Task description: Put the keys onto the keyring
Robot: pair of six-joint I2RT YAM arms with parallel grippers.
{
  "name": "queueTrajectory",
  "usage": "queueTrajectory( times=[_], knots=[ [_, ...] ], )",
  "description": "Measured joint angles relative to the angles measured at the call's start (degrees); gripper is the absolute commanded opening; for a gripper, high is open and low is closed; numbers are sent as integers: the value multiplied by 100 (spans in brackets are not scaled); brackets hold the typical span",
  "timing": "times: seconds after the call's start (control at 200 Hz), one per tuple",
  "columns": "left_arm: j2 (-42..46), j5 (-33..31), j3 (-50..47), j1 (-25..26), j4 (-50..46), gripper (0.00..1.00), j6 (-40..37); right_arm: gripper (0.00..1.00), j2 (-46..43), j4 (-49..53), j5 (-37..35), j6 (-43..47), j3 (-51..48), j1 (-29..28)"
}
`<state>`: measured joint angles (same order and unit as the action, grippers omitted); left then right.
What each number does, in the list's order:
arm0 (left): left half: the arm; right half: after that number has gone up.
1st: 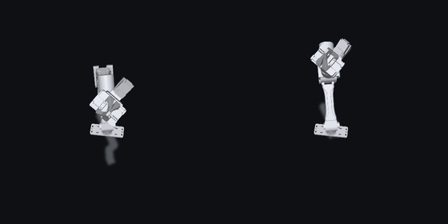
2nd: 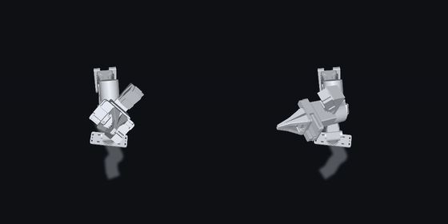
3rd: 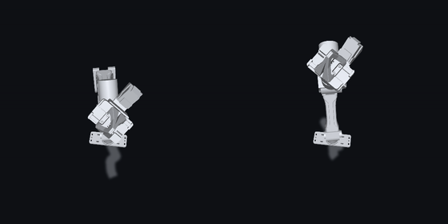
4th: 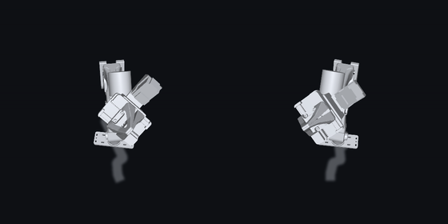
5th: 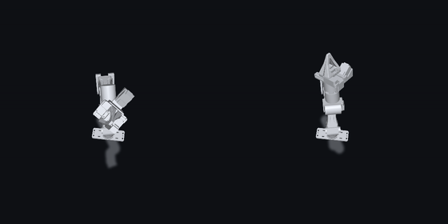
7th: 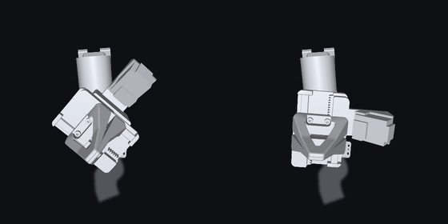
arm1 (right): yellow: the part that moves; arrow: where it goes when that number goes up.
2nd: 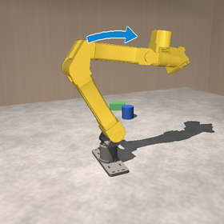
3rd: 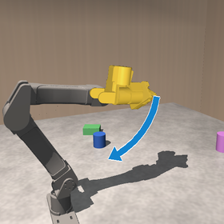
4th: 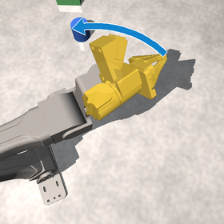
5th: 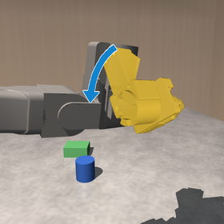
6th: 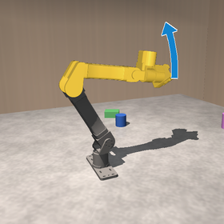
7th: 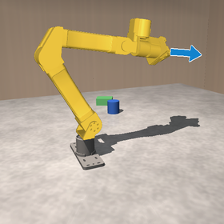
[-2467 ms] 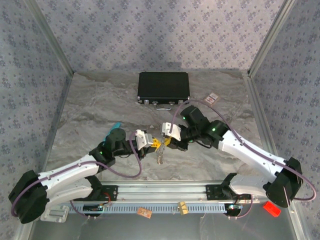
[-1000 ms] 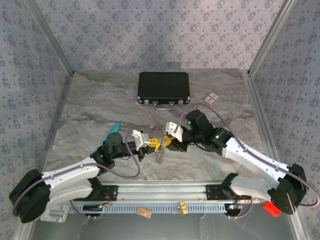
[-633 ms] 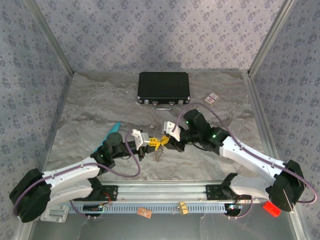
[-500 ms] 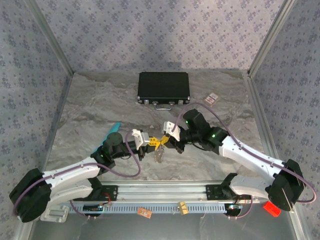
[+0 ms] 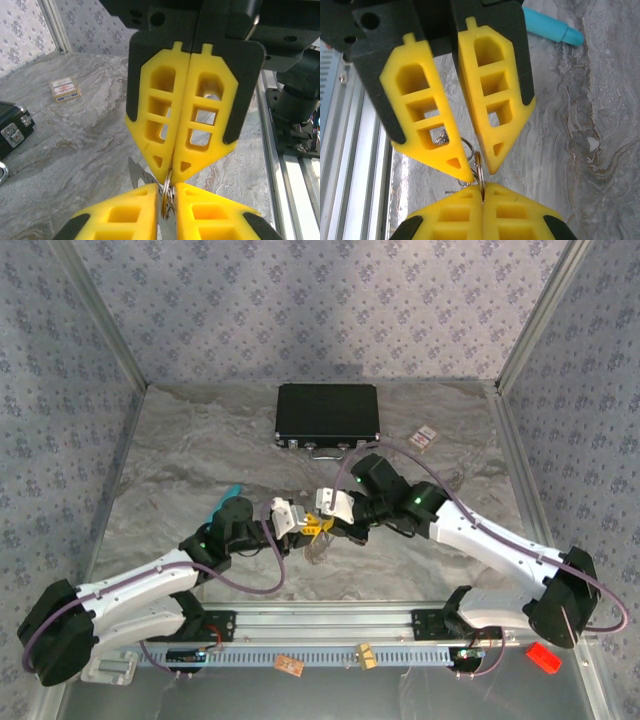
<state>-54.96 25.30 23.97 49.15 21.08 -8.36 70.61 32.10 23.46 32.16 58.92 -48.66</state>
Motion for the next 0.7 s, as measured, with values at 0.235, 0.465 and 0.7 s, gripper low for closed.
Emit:
queueTrajectory(
  times=[0.235,0.465,0.7],
  knots=[
    [9,70,63,0,-166,7,-127,0,166,466,-251,374,345,-136],
    [9,122,66,0,-157,0,-168,26,122,437,-203,348,319,-136],
    [-28,127,-205,0,570,0,210,31,-538,-581,293,-249,-612,243]
  ],
)
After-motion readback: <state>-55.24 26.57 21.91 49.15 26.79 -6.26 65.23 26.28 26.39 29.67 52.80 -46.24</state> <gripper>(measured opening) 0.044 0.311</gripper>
